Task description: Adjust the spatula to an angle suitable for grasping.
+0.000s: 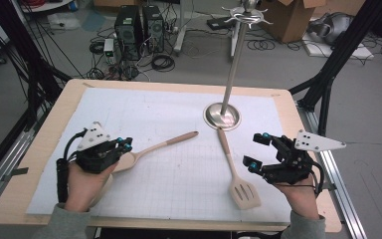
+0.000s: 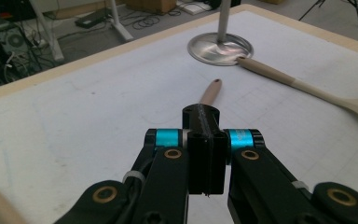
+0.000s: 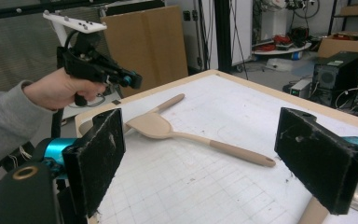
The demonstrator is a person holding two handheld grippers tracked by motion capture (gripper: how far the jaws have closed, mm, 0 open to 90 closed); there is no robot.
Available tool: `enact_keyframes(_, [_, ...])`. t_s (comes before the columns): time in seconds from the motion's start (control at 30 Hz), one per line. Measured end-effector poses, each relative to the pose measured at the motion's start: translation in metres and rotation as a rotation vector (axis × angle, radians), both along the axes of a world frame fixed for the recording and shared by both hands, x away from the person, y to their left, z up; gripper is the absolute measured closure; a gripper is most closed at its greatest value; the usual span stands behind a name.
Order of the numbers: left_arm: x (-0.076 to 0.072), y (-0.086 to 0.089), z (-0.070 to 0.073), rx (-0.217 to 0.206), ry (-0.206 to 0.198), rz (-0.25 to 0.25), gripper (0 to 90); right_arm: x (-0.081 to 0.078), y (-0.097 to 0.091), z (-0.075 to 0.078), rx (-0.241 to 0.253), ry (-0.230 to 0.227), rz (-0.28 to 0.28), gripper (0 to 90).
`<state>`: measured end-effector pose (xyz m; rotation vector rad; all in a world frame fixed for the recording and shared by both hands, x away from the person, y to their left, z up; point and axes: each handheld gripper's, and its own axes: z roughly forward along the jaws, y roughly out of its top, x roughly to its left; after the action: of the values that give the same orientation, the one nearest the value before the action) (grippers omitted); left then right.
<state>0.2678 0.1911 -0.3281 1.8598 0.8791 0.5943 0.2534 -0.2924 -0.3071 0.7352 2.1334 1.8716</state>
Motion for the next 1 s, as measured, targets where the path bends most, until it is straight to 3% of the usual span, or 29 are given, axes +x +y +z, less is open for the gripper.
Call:
enact_keyframes(0.13, [0.013, 0.017, -0.004, 0.053, 0.009, 0.014, 89.6, 0.000, 0.000, 0.000, -0.001, 0.005, -0.002, 14.9])
enact_keyframes(0.27, [0.036, 0.022, -0.018, 0.127, 0.006, -0.039, 89.6, 0.002, 0.001, -0.001, -0.007, 0.001, -0.001, 14.9])
enact_keyframes(0.37, [0.053, 0.017, -0.035, 0.176, 0.017, -0.072, 89.6, 0.002, 0.002, -0.002, -0.009, 0.007, -0.002, 14.8])
enact_keyframes(0.53, [0.074, 0.006, -0.058, 0.241, 0.054, -0.073, 89.6, 0.003, 0.001, -0.004, -0.010, 0.017, -0.005, 14.8])
enact_keyframes(0.63, [0.078, -0.004, -0.064, 0.276, 0.070, -0.095, 89.6, 0.004, 0.000, -0.005, -0.012, 0.020, -0.009, 14.8])
enact_keyframes(1.0, [0.091, -0.031, -0.085, 0.325, 0.136, -0.154, 89.5, 0.006, 0.002, -0.008, -0.025, 0.026, -0.013, 14.9])
